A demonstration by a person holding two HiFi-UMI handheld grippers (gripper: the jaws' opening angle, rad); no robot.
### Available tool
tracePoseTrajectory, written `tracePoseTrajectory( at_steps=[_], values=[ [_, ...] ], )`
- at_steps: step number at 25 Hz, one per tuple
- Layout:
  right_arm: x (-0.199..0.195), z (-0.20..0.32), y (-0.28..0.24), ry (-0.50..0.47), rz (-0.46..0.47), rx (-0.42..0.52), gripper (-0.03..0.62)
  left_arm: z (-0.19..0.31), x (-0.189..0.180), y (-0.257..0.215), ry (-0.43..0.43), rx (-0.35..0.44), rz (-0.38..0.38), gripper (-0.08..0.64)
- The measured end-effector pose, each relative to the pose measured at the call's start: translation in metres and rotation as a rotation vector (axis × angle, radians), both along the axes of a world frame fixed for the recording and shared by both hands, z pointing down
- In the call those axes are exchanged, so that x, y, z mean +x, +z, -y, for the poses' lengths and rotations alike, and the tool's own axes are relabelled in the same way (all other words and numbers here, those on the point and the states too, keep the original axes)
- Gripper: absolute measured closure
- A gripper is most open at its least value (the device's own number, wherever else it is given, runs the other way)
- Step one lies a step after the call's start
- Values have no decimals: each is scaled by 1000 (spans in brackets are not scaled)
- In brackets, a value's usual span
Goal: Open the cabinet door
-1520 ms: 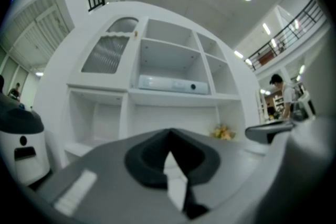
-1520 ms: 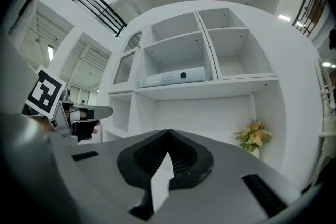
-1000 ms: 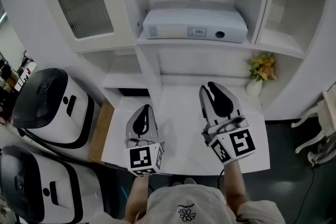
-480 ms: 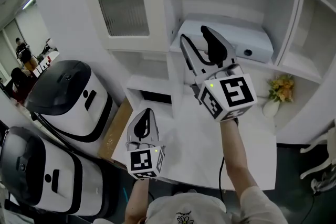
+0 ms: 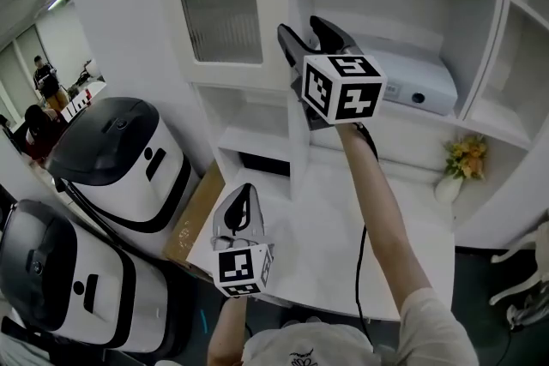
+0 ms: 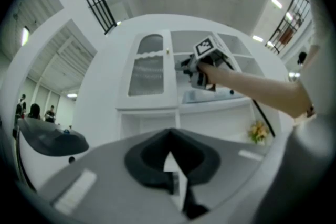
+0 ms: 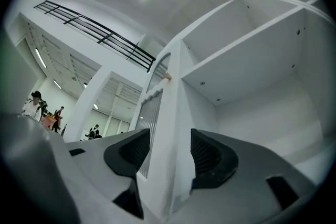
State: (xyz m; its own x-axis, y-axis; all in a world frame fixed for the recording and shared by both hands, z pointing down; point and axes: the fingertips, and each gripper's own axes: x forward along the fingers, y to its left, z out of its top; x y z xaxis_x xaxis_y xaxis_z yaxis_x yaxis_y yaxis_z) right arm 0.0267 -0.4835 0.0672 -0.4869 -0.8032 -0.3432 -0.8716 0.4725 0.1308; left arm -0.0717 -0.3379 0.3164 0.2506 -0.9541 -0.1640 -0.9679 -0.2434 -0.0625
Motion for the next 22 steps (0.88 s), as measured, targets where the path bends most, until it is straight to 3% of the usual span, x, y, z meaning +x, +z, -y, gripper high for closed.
tracePoseTrajectory(
  at_steps=[8,22],
  values=[
    [-20,31,15,9,-41,-131,374,2,-9,9,-15,-24,-35,554],
    [-26,48,24,95,-95,-156,374,0,-30,3,-54,-2,-35,554]
  ],
)
